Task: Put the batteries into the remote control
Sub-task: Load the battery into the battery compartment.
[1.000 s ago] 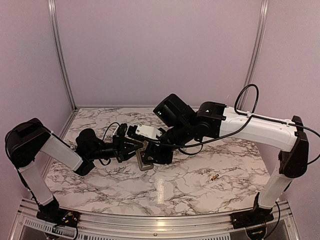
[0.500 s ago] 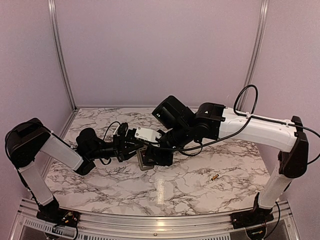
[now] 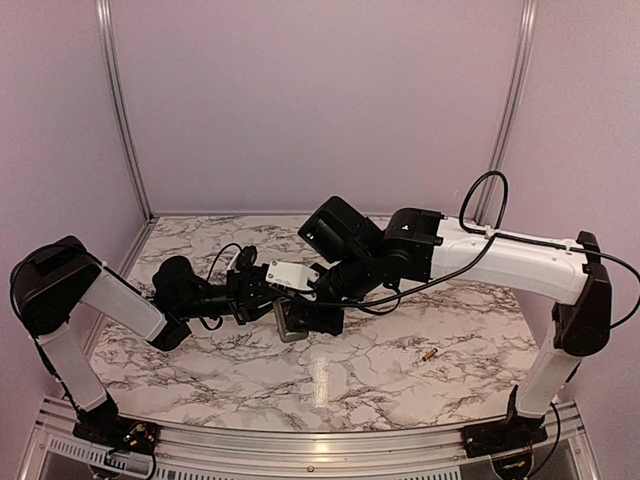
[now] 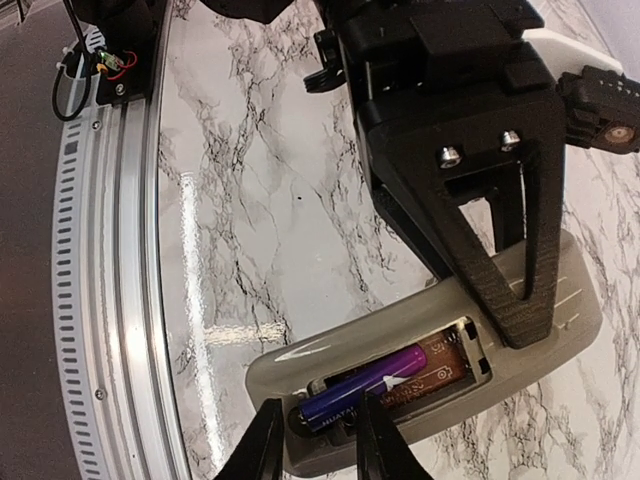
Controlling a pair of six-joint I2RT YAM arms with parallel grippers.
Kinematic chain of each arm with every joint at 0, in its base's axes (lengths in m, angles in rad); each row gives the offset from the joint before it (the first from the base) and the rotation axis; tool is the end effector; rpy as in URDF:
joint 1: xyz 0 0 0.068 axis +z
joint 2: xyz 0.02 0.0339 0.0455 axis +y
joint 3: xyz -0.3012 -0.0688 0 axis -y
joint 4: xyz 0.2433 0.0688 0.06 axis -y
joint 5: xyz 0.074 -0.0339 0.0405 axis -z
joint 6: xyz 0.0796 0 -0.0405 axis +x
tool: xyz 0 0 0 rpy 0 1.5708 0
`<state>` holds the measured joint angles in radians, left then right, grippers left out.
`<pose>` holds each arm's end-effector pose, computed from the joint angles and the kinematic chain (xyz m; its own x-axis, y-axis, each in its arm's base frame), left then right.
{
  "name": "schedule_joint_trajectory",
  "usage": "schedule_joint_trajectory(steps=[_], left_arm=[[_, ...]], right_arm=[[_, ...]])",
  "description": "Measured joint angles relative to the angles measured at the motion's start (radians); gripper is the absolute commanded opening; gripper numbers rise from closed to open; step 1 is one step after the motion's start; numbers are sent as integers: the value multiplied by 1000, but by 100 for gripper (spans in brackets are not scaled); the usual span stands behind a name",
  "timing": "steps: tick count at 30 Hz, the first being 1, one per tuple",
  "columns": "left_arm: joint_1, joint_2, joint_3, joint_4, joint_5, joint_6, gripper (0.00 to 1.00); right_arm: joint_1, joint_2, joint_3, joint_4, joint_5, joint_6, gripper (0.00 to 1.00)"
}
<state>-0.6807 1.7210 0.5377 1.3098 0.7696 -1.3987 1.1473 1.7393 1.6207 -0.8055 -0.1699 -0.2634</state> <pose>0.2314 -0.2587 0.2253 -0.9570 -0.1355 -0.2564 0.2659 -0.0570 -0.9623 0.1567 0.3803 0.3196 -0.0718 -0.7838 -0.6169 -0.9934 0.1120 -0.0266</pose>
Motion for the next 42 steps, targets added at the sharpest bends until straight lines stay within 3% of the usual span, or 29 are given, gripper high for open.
schedule_joint_trajectory(steps=[25,42], left_arm=[[-2,0,0,-7,8,11,0],[-3,0,0,-13,12,23,0]], right_arm=[[0,34,40,-18,29,5,6],[1,48,55,-26,41,5,4]])
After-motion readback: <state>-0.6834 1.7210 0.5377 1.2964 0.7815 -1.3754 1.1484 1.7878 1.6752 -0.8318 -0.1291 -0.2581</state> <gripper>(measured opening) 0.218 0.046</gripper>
